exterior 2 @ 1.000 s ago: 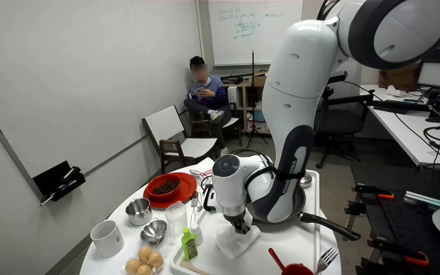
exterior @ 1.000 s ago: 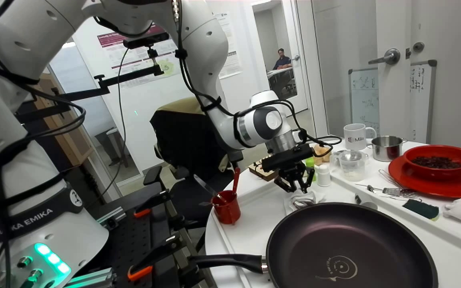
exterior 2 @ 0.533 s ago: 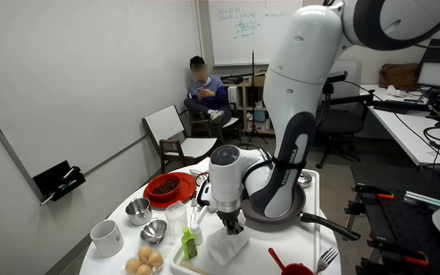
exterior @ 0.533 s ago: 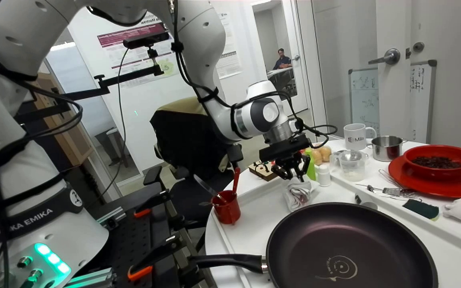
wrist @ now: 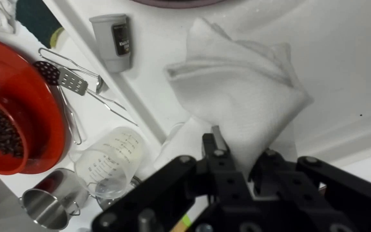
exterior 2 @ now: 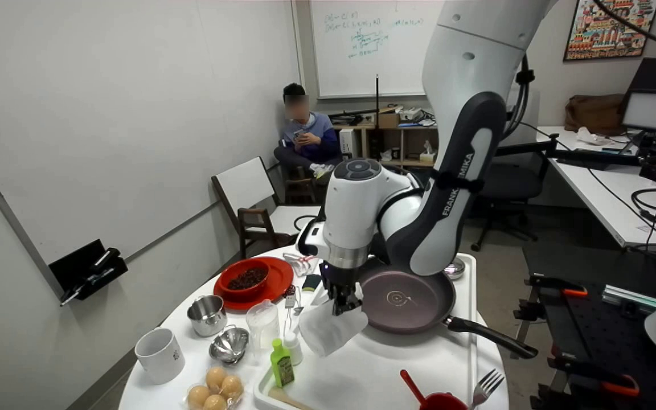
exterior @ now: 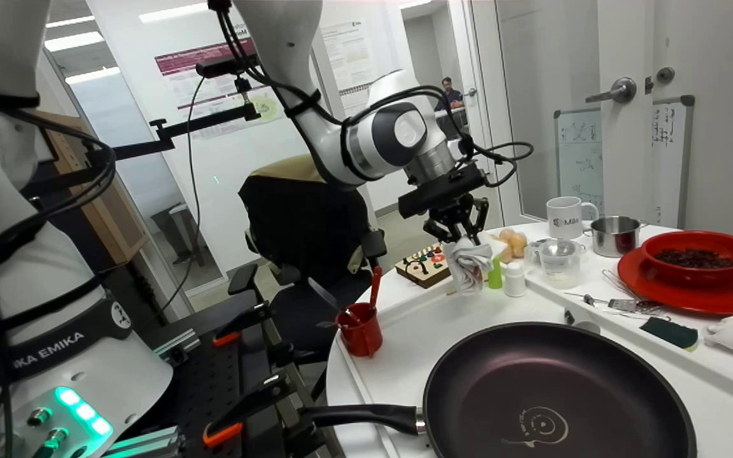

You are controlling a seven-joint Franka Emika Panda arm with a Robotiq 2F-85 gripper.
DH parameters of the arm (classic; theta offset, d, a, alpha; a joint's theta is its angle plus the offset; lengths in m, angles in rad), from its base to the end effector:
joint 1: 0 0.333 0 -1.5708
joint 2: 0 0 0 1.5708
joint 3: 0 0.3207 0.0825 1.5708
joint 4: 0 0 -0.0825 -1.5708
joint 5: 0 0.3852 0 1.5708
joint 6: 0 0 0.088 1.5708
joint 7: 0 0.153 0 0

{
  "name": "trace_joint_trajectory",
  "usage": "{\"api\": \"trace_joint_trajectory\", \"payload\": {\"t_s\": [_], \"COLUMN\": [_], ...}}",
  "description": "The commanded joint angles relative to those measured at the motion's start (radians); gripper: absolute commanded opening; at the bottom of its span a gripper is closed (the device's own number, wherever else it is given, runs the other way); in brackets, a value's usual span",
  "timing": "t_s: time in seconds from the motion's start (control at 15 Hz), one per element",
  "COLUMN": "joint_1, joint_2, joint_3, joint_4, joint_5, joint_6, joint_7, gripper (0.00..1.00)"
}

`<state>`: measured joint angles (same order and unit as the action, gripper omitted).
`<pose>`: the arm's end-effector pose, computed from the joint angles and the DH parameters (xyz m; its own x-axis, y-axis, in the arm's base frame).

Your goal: Use the cloth to wipe the frying pan.

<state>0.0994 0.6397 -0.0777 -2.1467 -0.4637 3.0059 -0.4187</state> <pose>0.5809 0.0394 0.0757 0.6024 0.7953 0.0676 0.7624 -0.5984 0.2462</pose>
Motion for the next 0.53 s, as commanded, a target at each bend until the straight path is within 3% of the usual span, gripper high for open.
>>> {"api": "trace_joint_trajectory", "payload": {"t_s": [0.0, 0.27, 0.47], "joint_1": [-0.068, -0.093, -0.044], "joint_2": [-0.142, -0.177, -0.159], "joint_3": [0.007, -0.060, -0.178], "joint_4": [-0.135, -0.156, -0.146], "joint_5": [-0.012, 0.006, -0.019], "joint_6": [0.038, 0.026, 0.026], "joint_7": [-0.016, 0.044, 0.127], "gripper": [0.08, 0.08, 0.08]}}
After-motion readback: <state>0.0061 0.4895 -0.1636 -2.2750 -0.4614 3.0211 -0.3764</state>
